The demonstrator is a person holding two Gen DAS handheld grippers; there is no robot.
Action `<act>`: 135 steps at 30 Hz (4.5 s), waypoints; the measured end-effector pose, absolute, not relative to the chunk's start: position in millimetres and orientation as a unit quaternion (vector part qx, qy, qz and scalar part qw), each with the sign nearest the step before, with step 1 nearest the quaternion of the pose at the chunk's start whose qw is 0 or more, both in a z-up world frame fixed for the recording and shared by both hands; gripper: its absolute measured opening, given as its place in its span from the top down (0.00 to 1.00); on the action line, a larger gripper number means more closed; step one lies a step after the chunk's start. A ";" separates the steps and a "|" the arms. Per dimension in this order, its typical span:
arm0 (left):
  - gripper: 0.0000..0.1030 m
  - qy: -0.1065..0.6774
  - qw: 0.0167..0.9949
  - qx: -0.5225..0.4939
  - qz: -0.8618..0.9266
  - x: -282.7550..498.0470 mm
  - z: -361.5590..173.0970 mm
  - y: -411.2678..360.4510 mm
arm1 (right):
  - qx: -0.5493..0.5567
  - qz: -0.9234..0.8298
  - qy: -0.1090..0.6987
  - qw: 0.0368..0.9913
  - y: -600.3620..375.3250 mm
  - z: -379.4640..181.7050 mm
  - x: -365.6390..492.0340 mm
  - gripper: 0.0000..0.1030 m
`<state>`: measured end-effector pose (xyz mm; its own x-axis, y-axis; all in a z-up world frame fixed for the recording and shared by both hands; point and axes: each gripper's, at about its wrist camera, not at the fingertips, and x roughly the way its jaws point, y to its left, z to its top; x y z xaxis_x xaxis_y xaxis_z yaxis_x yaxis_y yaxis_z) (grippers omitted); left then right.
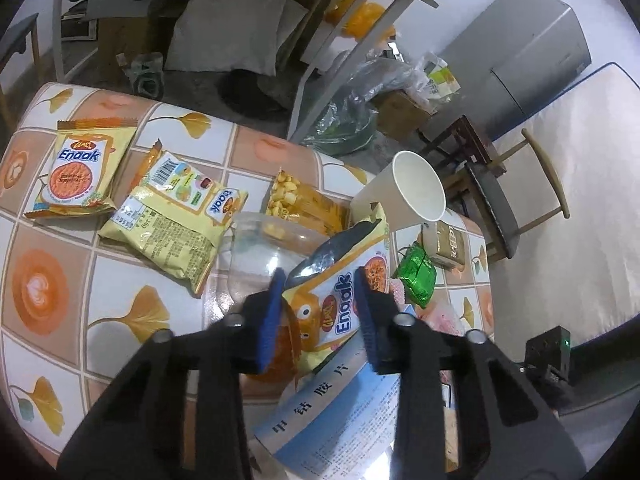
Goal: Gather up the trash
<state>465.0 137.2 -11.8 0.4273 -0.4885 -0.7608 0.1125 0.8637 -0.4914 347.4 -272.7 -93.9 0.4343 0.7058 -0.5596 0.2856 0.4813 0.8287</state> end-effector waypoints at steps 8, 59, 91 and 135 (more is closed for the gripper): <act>0.92 0.498 0.828 -0.170 -0.197 462.5 -14.1 131.7 | 0.485 0.142 0.519 0.689 -273.0 -103.3 348.3 0.58; 0.98 0.471 0.721 -0.011 -0.508 192.6 77.1 -280.1 | 0.626 -0.153 0.241 0.726 -557.4 -71.7 -105.3 0.89; 0.33 0.577 0.668 0.036 -0.468 170.7 -99.2 -478.6 | 0.595 -0.358 0.306 0.651 -636.2 -192.7 -132.0 0.35; 0.08 0.304 0.885 -0.211 -0.283 141.1 64.9 95.0 | 0.076 0.024 0.249 0.965 -239.3 106.1 77.0 0.06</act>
<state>141.1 95.0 64.9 0.6552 -0.6287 -0.4187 0.3722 0.7510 -0.5454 77.0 -239.3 106.1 0.8745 0.0845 -0.4775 -0.0091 0.9874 0.1580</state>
